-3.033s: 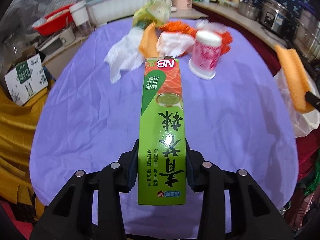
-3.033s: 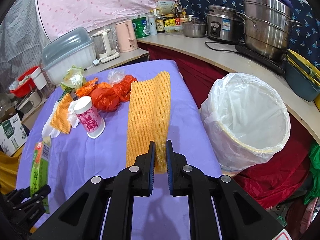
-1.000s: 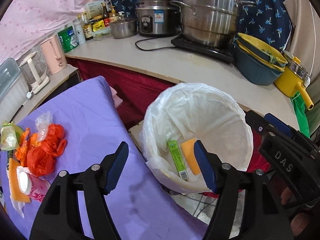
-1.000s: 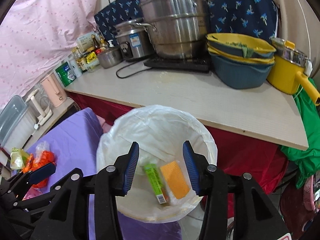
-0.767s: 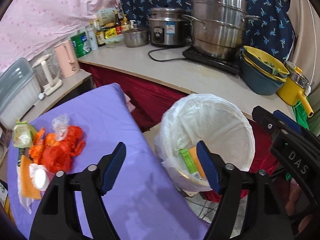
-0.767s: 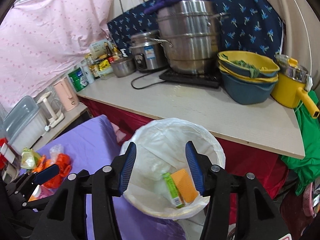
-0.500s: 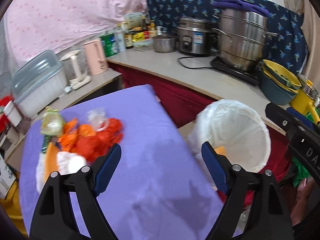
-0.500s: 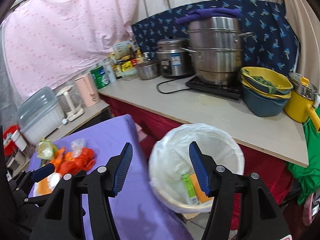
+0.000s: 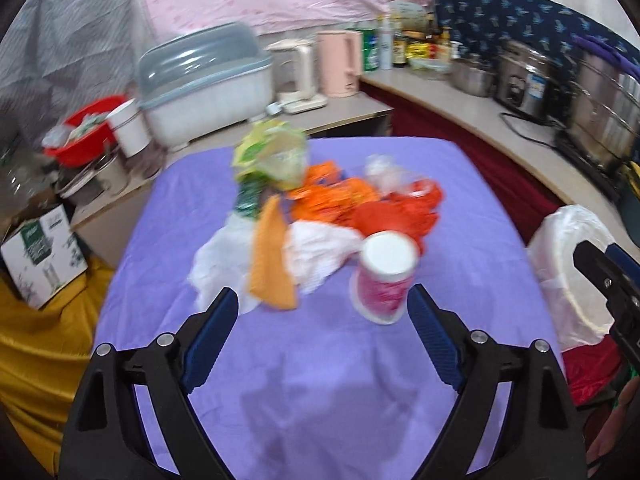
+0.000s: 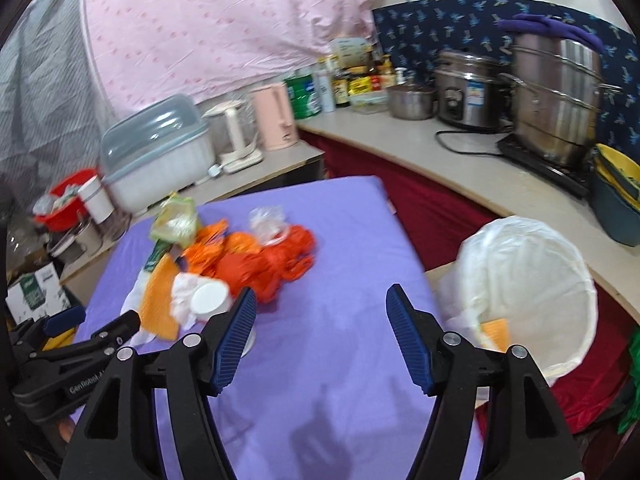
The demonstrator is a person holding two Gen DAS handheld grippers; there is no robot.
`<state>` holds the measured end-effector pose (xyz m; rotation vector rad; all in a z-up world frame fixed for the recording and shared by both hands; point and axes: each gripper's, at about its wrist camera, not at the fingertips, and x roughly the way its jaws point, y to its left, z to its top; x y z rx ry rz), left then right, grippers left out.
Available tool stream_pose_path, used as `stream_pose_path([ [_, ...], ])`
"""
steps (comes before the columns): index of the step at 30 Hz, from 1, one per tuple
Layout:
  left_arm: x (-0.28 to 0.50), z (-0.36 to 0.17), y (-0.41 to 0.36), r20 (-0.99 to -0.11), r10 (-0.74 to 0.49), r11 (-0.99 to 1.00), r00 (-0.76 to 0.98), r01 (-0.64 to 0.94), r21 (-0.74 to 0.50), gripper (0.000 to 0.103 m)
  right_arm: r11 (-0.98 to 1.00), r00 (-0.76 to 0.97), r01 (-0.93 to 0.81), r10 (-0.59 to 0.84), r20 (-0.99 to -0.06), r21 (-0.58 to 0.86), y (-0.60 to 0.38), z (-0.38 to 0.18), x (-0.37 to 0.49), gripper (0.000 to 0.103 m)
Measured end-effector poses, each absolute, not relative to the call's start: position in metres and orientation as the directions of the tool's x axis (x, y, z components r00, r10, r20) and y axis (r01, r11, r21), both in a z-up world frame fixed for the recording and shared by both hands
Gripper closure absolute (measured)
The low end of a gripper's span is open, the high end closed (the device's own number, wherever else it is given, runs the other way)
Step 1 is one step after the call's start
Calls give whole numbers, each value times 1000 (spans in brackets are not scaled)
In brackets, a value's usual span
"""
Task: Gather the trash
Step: 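Grasp the pink paper cup with the right gripper while the left gripper grasps the long orange mesh strip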
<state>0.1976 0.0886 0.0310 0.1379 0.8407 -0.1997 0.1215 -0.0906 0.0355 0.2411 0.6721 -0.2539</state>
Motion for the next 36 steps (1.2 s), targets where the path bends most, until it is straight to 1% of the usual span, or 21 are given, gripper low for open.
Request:
stream_pose_path([
  [6,210,5,147,-783,-50,991,620,129,38,21,965,728,225,-76,-681,133,-44,2,151,35],
  [11,216,-12,174,-807,-42,996,589,88,13,21,976,700,180,-38,-713,125,-18,-25,176,35],
  [24,247,-44,177,-846,-111,993,521,95,-71,20,976,651,176,-17,-759,129,-5,-77,235,35],
  [26,253,-47,176,-848,-125,991,516,97,-87,20,976,650,174,-12,-759,134,-5,-80,240,39],
  [29,260,-50,172,-850,-142,989,507,102,-104,20,976,651,166,-3,-759,138,-4,-83,243,53],
  [34,272,-53,162,-846,-161,986,509,116,-118,21,979,669,145,9,-744,142,-2,-81,241,54],
  [36,278,-54,157,-846,-167,985,506,122,-122,28,979,676,141,16,-737,150,-3,-77,238,54],
])
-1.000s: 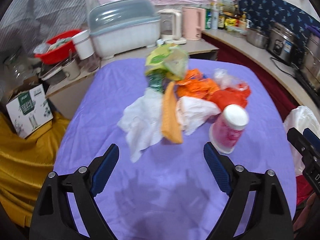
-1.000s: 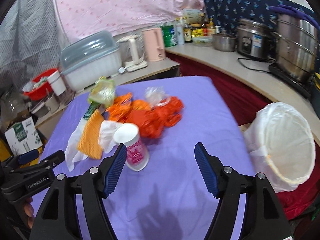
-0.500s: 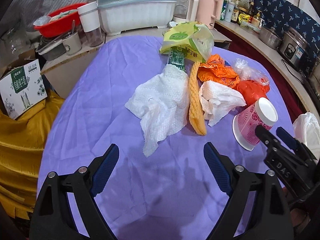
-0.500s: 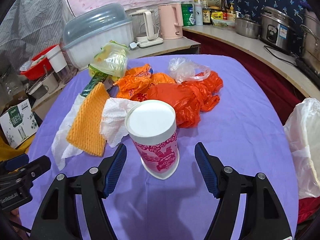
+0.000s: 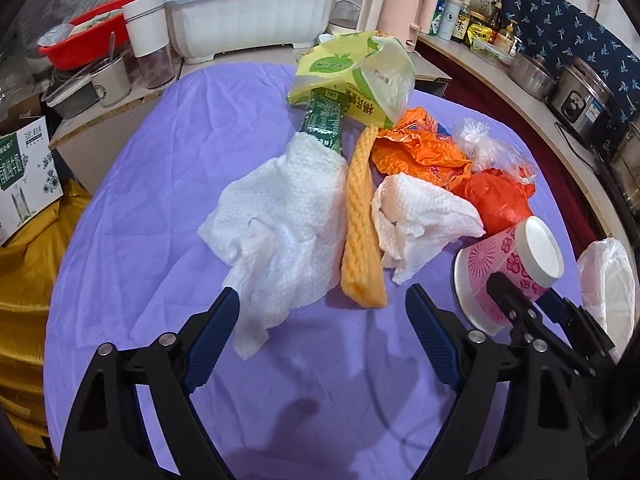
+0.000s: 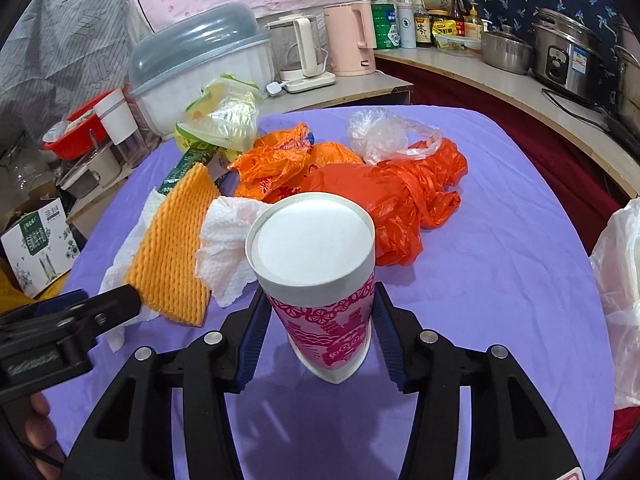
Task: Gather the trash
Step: 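Grasp the pink paper cup with the right gripper while the left gripper grasps the long orange mesh strip, then carry the paper cup and mesh strip over the white trash bin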
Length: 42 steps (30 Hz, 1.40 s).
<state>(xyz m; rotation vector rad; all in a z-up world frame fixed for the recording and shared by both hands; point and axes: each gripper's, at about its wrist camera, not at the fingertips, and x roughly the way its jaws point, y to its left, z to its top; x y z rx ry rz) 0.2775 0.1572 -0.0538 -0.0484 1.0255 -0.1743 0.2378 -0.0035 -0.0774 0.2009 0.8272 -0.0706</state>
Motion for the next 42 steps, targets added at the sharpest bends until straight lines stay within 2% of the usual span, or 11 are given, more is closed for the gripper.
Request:
stream_pose_path([
  [7,292,-62,144,-853,-176,983,491,135,-125,47,976,691,149,11,-723,158,-13,-63,223,54],
  [9,294,-65,140,-857,-176,982,483,143,-122,70,975,693,154,7,-721,158,-16,-60,218,54],
  [12,292,-67,138,-865,-177,982,470,141,-125,91,975,696,158,2,-718,156,-20,-56,210,54],
  [19,272,-46,135,-839,-184,980,513,156,-119,93,972,715,172,-13,-699,158,-28,-42,190,54],
  [29,228,10,126,-776,-253,964,578,218,-152,93,965,767,206,-55,-640,165,-50,-4,152,54],
  [42,168,75,28,-695,-433,870,574,468,-154,93,917,805,363,-218,-552,167,-128,45,85,54],
])
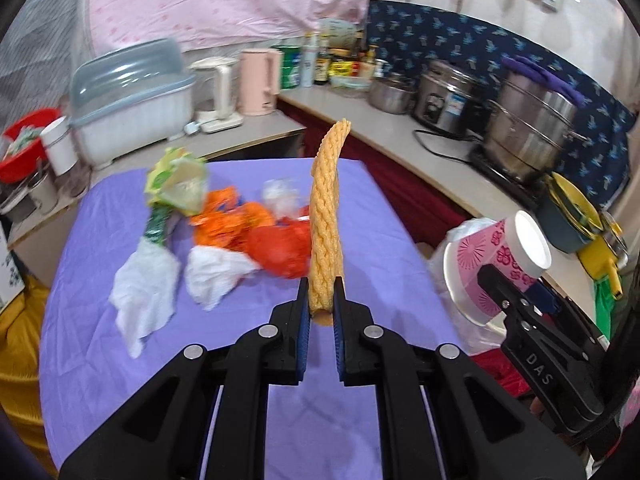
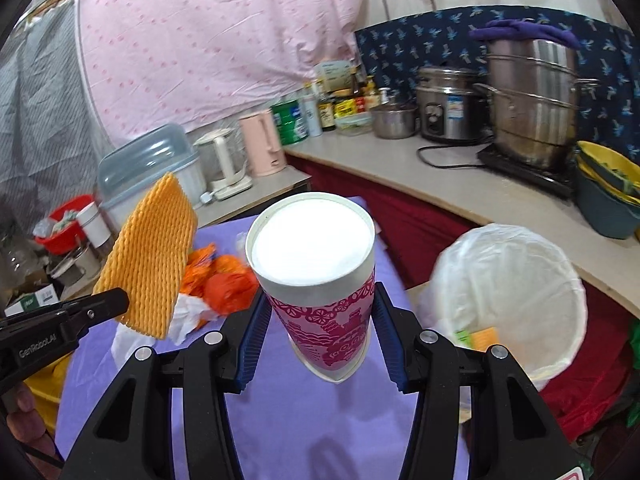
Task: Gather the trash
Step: 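Carry the paper cup and mesh strip over the white trash bin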
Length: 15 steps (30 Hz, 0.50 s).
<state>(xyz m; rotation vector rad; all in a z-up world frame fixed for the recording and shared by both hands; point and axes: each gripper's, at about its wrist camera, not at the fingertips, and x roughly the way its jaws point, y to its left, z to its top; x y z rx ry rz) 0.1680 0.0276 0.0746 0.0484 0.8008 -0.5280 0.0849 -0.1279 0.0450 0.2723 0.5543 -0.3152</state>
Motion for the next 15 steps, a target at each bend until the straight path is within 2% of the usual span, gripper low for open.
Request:
stream_pose_path([
  [8,133,82,-68,-693,-525,765,494,631,-129,93,853,779,492,-344,-524,171,-199,55,39,54],
  [15,113,76,-144,-702,-569,681,429,724,-110,93,797,733,579,-416,-538,172,-252,44,11,54],
])
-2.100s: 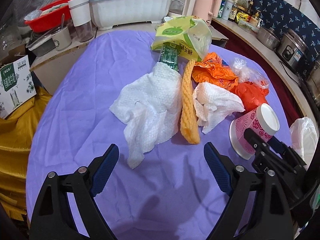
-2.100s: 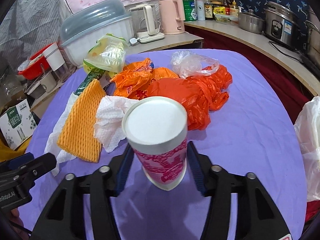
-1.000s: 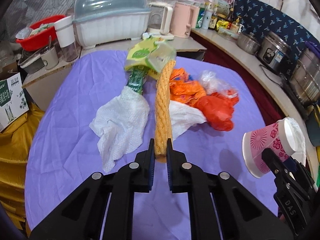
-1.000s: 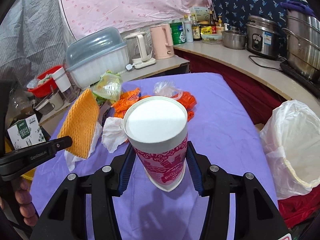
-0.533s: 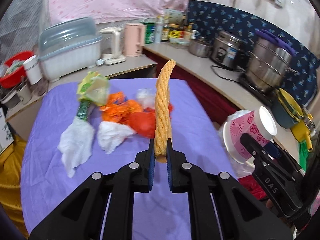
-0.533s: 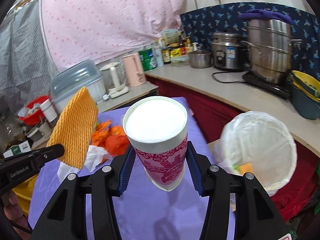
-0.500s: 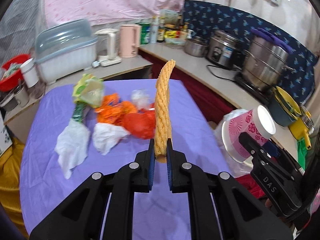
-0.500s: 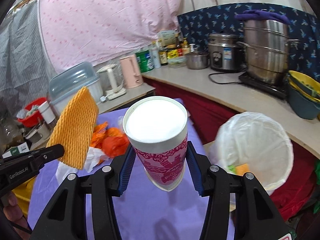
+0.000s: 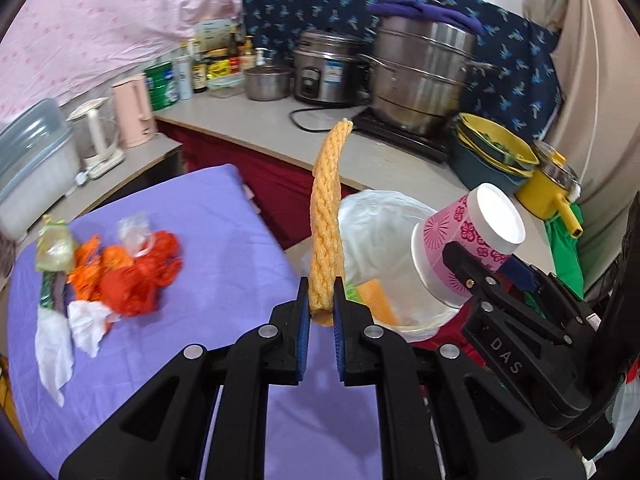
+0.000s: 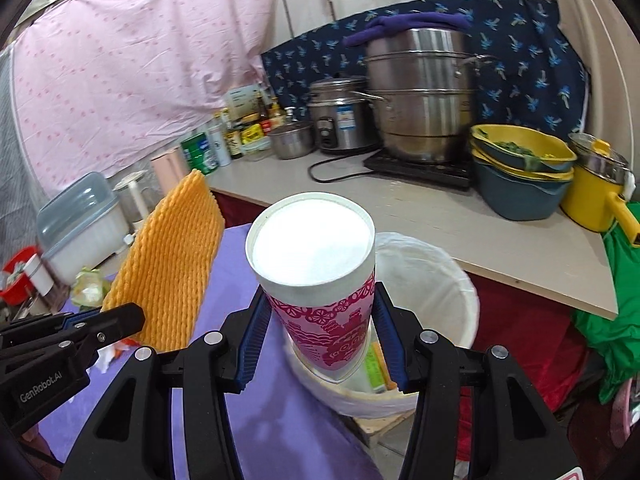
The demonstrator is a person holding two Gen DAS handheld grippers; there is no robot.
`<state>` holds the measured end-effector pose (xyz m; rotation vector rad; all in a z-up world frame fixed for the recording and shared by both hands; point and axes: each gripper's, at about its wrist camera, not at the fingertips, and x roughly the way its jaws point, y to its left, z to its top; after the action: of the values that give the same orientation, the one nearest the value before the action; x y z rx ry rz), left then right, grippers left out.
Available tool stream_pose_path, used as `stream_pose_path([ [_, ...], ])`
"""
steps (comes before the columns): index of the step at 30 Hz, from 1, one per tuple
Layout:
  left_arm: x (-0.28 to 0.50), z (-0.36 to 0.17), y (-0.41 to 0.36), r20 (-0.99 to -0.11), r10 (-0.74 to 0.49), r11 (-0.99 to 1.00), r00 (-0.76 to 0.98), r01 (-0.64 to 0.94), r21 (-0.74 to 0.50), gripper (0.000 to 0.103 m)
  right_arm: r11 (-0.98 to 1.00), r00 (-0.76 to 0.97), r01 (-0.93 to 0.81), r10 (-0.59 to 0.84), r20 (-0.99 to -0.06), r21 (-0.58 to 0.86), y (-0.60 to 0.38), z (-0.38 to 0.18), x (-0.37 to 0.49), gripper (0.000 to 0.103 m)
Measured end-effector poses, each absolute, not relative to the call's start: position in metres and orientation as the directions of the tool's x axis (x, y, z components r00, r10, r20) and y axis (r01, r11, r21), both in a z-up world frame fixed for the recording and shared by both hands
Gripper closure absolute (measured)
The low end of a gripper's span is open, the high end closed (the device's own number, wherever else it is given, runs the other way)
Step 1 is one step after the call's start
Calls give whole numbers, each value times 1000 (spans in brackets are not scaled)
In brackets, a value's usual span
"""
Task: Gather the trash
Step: 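Carry the paper cup and mesh strip over the white trash bin, then open both grippers to drop the cup and mesh strip into the bin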
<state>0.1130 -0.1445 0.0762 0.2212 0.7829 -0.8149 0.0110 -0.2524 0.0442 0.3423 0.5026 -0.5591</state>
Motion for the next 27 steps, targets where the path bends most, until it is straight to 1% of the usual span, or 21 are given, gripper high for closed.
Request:
stream_pose_path([
  [5,106,64,-187,-720,-567,648,400,756,-91,93,761,699,623,-436,-567,182,-291,28,7,54],
  [13,119,30,-234,-777,-542,621,322,776,-112,93,717,653,667,-432,-621,202,-331,-7,11,54],
  [25,134,-3,-260,-821,-508,615,261,777,-134,92,690,631,687,-413,-656,227,-355,-33,20,53],
  [26,135,-4,-261,-823,-509,613,252,777,-141,91,691,631,686,-408,-660,229,-356,-35,22,53],
  [27,137,-6,-263,-827,-513,605,230,781,-158,86,691,631,685,-405,-662,230,-357,-36,23,52],
])
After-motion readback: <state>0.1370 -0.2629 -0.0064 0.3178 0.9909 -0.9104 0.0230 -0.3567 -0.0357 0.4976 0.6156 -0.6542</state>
